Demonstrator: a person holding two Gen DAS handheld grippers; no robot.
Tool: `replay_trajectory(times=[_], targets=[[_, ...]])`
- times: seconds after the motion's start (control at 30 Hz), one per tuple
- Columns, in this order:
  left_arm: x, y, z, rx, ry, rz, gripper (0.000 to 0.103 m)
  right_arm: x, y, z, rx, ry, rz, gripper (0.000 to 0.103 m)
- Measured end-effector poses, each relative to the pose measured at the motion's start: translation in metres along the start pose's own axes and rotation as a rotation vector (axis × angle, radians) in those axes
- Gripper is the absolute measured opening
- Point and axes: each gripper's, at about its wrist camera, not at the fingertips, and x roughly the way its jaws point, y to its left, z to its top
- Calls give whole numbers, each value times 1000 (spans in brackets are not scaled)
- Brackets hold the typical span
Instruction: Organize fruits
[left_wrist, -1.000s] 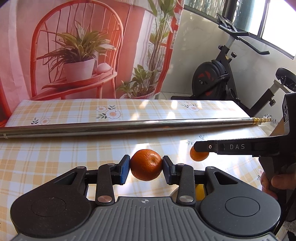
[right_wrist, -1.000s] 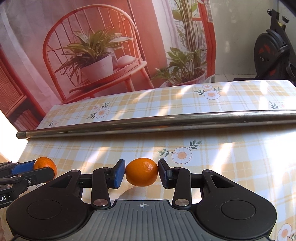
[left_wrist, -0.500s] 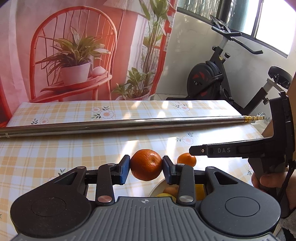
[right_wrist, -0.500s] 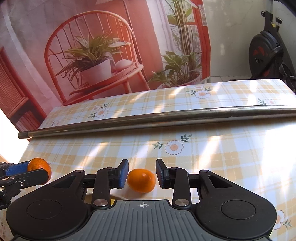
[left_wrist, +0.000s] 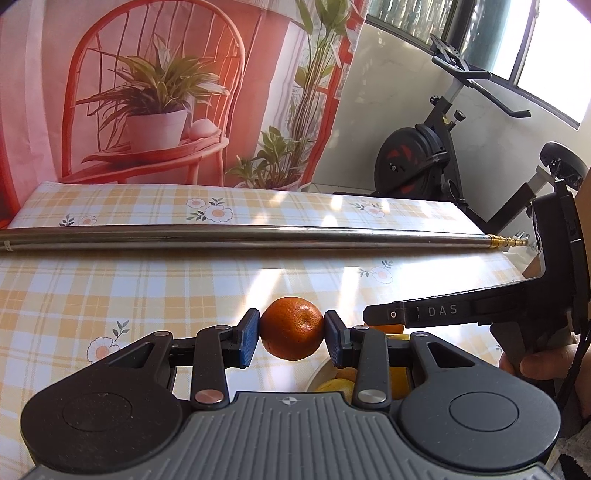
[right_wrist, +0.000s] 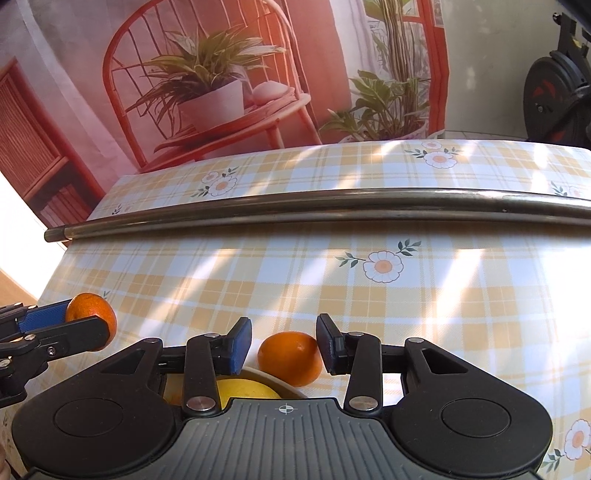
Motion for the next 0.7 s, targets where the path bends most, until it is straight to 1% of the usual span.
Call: replay_trajectory(times=[0.1, 0.17, 0.27, 0.4, 0.57, 0.7], targets=[[2, 4, -3, -15, 6, -4, 40, 3, -5, 1, 54, 40, -9, 38], [4, 6, -5, -25, 13, -3, 40, 5, -12, -1, 113, 64, 18, 38], [6, 8, -8, -38, 20, -9, 40, 9, -18, -3, 169, 97, 37, 38], [4, 7, -11, -34, 26, -13, 40, 9, -21, -3, 211, 81, 47, 36], [-1, 6, -9, -39, 28, -24, 40, 6, -22, -6, 215, 63, 46, 35], [-11, -3, -9, -25, 14, -31, 40, -11, -19, -8, 188, -2, 30, 35]])
